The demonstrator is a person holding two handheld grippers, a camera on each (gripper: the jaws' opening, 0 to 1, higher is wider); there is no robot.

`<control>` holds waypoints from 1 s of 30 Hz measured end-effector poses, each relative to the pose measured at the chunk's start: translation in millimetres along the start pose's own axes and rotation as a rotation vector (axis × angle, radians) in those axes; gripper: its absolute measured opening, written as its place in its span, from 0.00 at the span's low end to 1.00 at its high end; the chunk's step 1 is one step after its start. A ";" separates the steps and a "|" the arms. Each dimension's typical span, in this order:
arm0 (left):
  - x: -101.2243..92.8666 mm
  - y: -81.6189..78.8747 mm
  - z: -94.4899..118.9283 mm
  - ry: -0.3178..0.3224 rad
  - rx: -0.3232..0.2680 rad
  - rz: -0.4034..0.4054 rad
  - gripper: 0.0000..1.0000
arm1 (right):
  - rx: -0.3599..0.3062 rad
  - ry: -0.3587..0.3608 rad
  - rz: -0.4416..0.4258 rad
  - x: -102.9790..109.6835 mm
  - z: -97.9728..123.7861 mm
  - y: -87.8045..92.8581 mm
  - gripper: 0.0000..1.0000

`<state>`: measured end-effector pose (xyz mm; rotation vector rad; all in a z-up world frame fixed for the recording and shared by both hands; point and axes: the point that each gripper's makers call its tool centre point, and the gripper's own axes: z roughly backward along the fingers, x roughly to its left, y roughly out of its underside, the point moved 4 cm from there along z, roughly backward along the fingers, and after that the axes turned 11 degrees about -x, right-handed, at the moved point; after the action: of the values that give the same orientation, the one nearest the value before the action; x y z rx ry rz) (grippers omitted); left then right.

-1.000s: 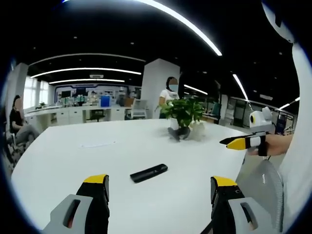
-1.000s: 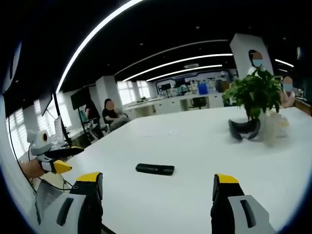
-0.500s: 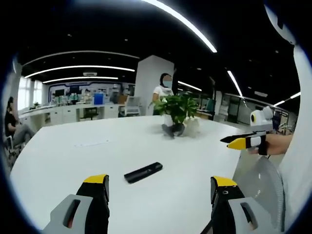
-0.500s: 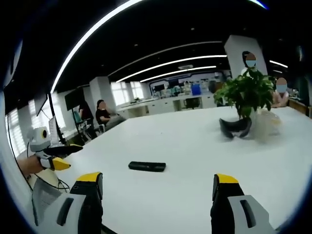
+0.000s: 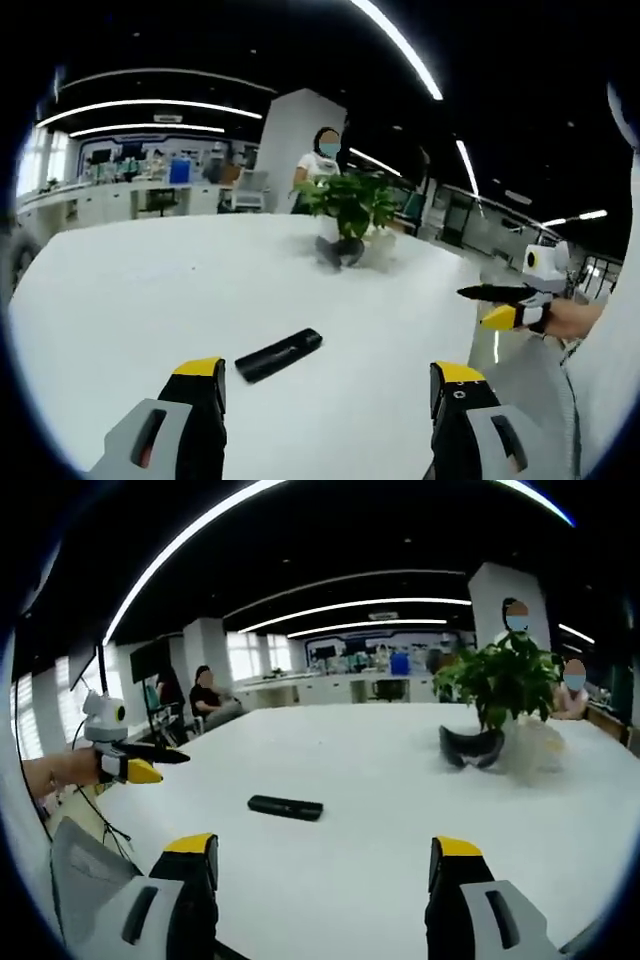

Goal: Press the specified remote control buttons in sequence, fully releasing each button before pressing the next.

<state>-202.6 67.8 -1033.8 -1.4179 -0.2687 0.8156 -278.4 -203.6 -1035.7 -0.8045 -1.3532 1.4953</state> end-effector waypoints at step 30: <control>72.9 71.7 -85.2 0.265 0.722 -0.345 0.78 | 0.058 -0.010 0.023 5.1 4.0 6.1 0.70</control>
<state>-122.6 45.1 -1137.7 -0.7526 -0.0011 0.3675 -285.1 -200.0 -1040.4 -0.7795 -1.3059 1.5513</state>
